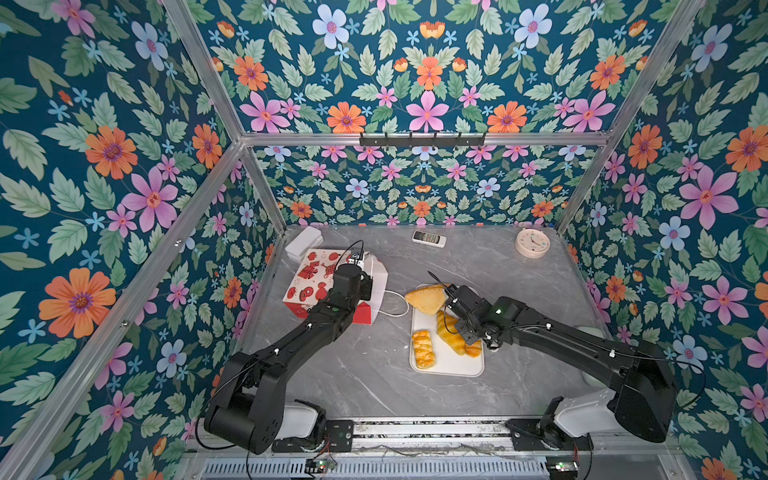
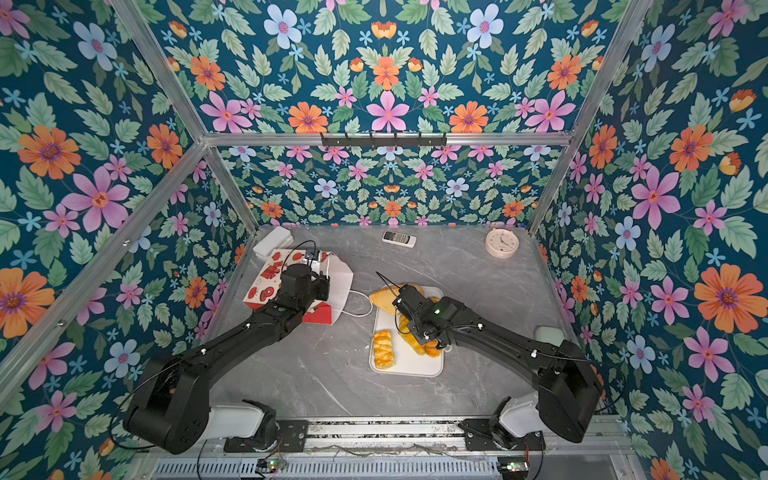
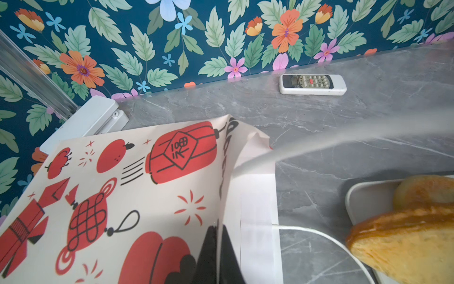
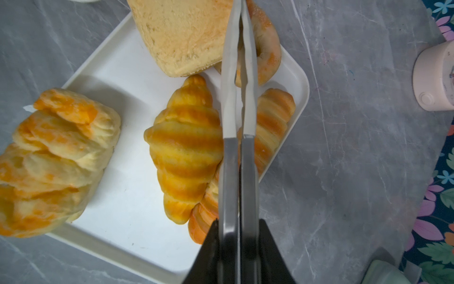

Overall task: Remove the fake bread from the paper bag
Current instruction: 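Lower the toast slice toward the tray beside the bagel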

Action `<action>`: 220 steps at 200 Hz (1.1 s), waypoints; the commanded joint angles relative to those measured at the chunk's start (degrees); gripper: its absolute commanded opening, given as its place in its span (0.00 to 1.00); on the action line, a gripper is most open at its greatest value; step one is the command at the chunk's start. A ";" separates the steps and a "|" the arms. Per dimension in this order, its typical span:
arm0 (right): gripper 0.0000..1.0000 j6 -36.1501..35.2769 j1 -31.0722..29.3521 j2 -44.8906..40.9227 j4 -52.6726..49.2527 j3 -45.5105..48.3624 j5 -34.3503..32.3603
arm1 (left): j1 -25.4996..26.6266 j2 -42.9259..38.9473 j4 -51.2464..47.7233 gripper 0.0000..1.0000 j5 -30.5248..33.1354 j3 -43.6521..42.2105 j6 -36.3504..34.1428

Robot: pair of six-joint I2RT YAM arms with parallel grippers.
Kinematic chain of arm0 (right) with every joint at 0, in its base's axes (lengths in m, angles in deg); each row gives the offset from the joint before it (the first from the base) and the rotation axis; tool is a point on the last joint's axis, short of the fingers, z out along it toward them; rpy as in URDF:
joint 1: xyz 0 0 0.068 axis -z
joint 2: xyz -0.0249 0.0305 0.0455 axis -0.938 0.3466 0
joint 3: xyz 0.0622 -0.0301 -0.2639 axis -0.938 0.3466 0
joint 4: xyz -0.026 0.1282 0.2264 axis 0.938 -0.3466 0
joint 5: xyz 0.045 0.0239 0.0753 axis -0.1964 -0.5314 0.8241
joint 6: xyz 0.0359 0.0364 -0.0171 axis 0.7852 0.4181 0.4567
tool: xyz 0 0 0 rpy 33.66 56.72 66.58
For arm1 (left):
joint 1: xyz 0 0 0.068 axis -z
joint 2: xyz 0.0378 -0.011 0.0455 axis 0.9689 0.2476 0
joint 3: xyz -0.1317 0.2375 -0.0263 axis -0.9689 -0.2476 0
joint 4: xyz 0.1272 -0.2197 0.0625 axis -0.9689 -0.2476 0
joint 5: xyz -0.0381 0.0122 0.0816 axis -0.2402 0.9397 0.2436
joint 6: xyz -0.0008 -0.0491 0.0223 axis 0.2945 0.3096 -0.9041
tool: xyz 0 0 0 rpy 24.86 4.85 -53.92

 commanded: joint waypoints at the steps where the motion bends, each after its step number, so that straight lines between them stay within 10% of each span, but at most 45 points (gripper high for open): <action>1: 0.05 1.24 0.00 -1.10 0.35 -0.37 -2.67 | -0.21 -0.18 2.23 0.00 -0.24 -0.15 0.68; 220: 0.10 0.52 -5.15 -5.21 0.62 3.59 3.00 | -0.18 -2.04 3.22 0.00 -0.15 -1.58 0.94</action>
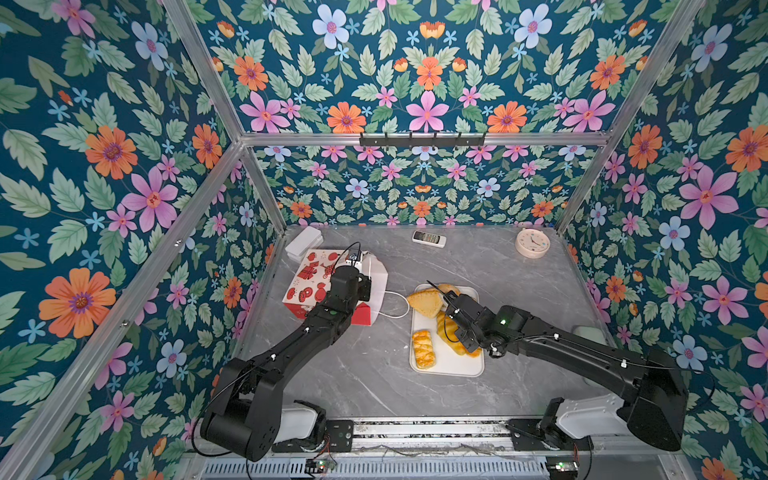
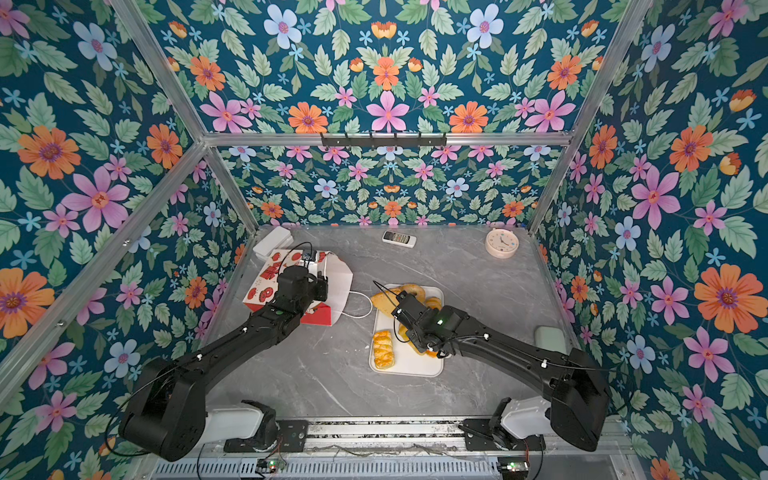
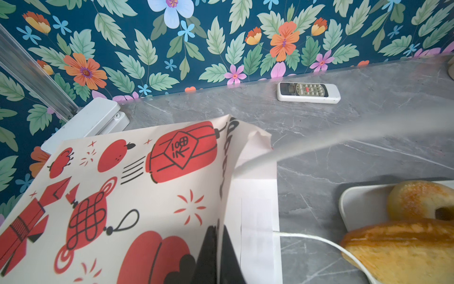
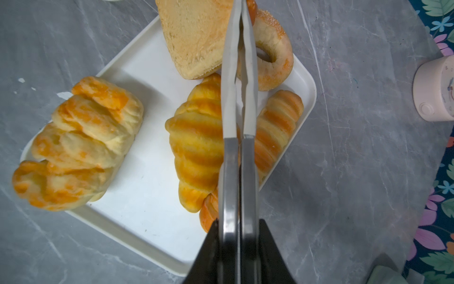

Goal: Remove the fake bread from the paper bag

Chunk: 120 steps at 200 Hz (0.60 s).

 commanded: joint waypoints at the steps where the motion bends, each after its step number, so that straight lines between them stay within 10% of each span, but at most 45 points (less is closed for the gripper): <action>1: 0.10 0.52 -1.19 -1.21 -0.34 0.41 2.70 | 0.04 -0.10 1.99 0.00 0.20 -0.08 0.07; 120: 0.31 3.57 -3.81 -8.26 0.00 3.30 15.45 | -0.06 -0.11 2.56 0.00 0.05 -0.74 0.16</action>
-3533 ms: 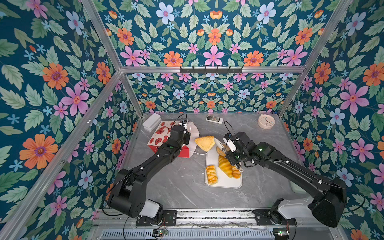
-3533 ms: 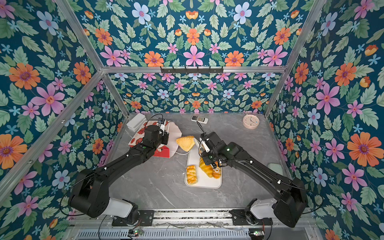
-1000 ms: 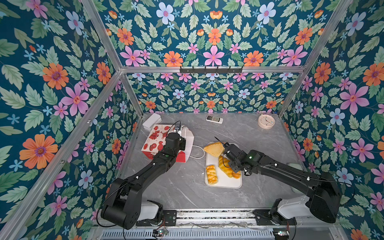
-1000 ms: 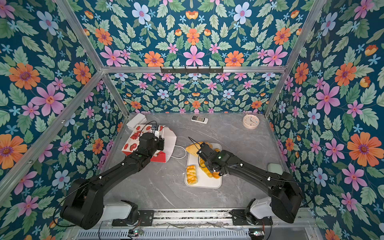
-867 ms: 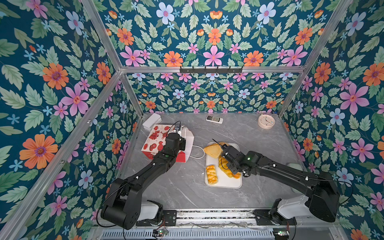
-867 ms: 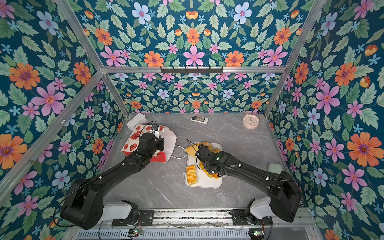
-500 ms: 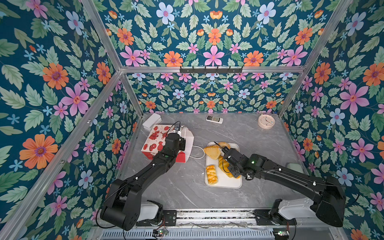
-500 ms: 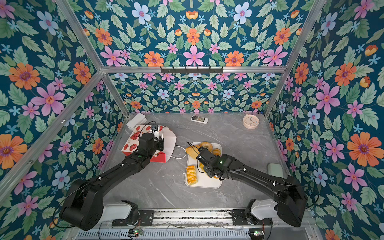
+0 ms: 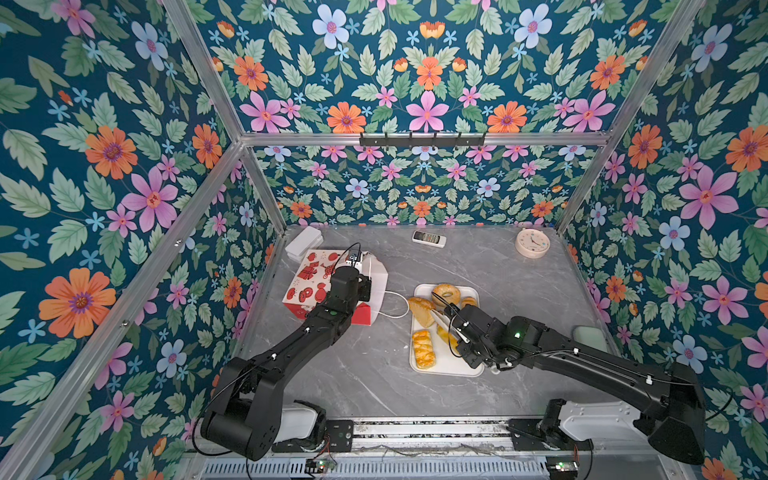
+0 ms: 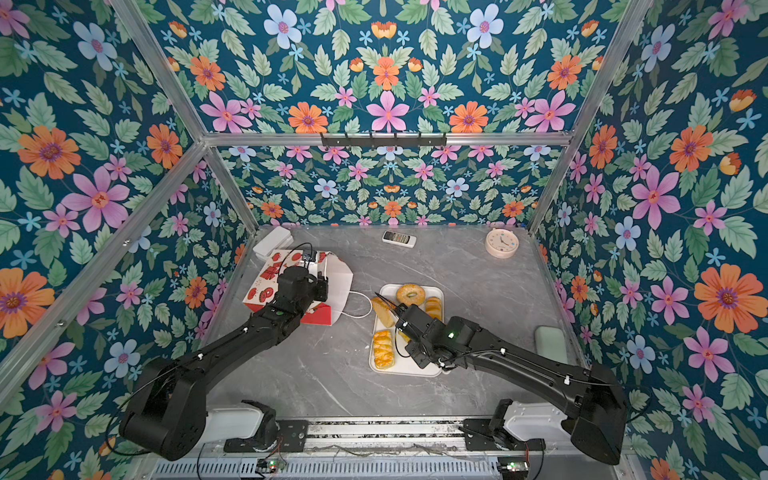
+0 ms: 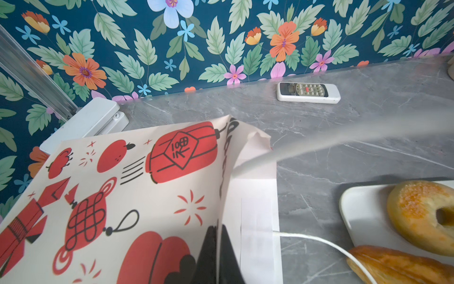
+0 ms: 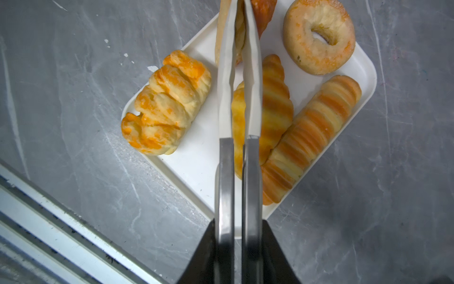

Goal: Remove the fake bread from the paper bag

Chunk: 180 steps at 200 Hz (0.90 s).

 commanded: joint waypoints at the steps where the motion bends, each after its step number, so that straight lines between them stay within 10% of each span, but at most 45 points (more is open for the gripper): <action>1: 0.31 1.34 -0.09 -1.33 1.99 0.50 4.37 | 0.01 -0.27 1.73 0.00 0.10 -0.19 0.00; 180: 0.42 -0.33 10.38 -0.21 4.87 -5.06 1.59 | -0.01 -1.84 2.56 0.00 -0.46 -1.97 0.92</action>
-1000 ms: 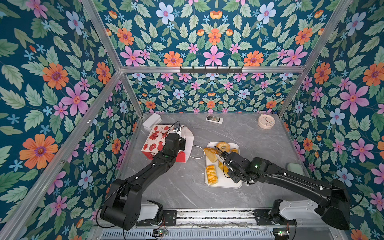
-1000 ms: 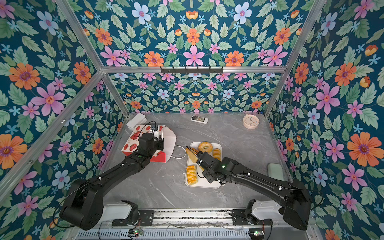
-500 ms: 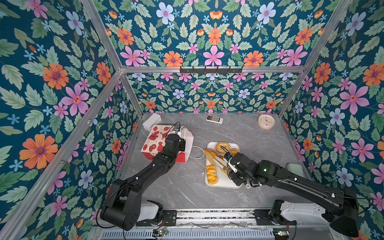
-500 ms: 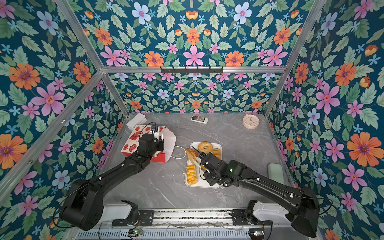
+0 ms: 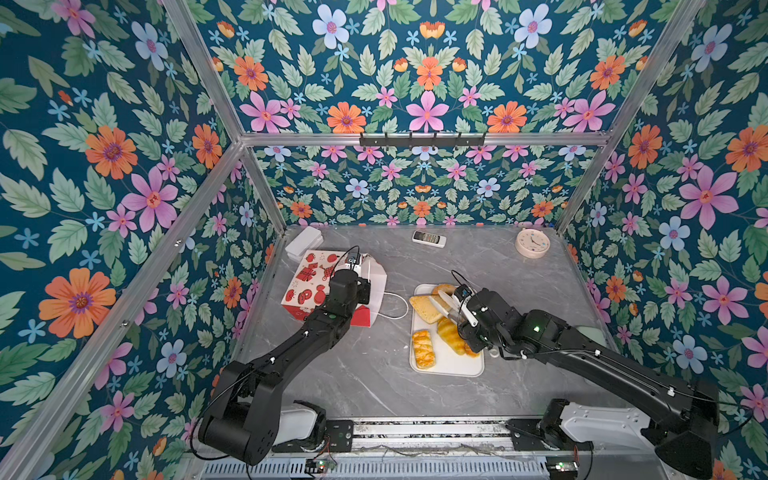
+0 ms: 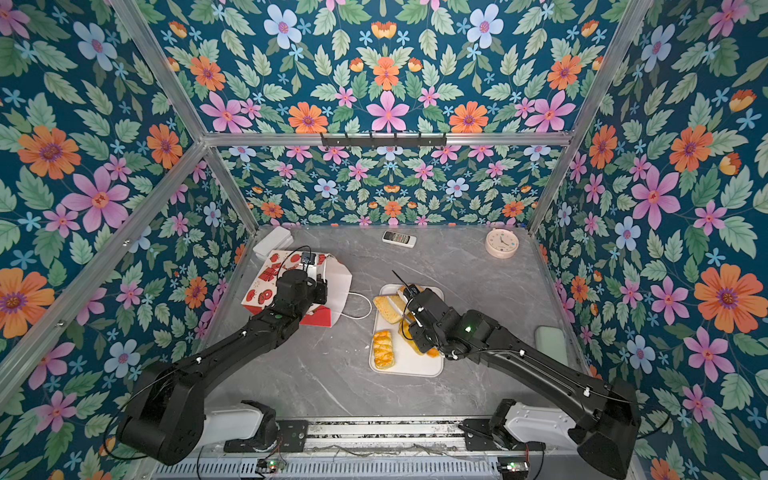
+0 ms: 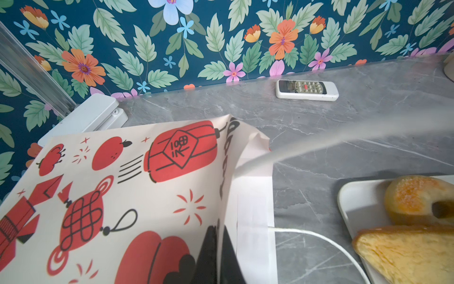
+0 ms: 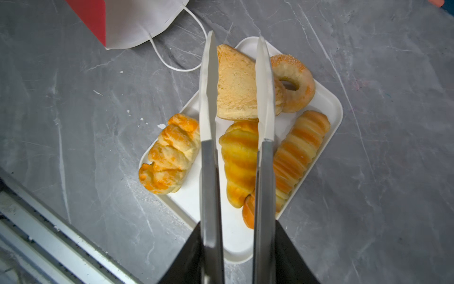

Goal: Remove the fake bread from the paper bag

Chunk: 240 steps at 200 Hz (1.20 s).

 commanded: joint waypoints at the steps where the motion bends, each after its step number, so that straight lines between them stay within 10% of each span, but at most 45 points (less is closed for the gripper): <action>1: 0.42 -0.82 3.20 1.81 0.78 -1.34 1.45 | -0.02 -0.48 1.78 0.00 0.05 -0.18 0.68; 69: 0.48 3.72 9.99 3.38 3.66 1.10 12.40 | -0.03 -0.37 3.45 0.00 -0.79 -1.69 1.67; 240: 0.49 7.28 11.51 5.78 4.52 4.63 11.63 | 0.02 0.32 3.71 0.00 -1.34 -1.76 2.02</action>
